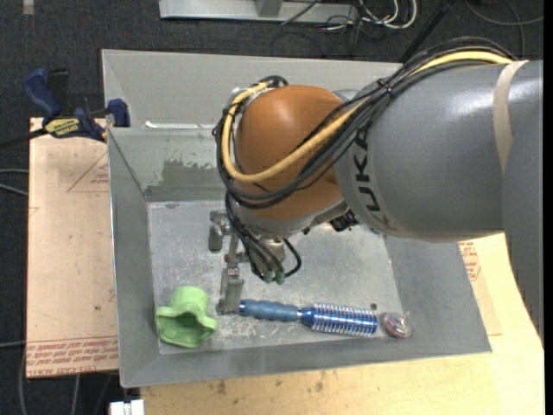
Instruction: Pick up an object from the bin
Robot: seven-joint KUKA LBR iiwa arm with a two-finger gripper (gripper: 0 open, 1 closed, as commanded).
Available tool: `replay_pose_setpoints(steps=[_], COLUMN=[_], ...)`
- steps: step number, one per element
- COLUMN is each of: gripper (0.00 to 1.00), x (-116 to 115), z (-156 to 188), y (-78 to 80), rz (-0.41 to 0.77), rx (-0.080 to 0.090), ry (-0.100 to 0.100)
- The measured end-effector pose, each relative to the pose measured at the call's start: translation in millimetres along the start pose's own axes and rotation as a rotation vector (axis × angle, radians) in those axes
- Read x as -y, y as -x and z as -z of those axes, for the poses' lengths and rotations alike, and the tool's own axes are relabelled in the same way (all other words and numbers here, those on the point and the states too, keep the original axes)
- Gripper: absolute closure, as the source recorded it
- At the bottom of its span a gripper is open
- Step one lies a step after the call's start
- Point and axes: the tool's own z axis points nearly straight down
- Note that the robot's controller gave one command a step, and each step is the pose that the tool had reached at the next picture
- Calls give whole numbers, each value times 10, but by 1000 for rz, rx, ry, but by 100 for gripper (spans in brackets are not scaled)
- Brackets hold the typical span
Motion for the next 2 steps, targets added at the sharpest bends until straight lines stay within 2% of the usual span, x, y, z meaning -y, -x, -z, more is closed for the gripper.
replay_pose_setpoints(steps=[1,2], gripper=[0,0], x=[49,-303], z=[-1325,-1546], y=[23,-108], rz=[365,411], rx=[-5,12], ry=[-1,1])
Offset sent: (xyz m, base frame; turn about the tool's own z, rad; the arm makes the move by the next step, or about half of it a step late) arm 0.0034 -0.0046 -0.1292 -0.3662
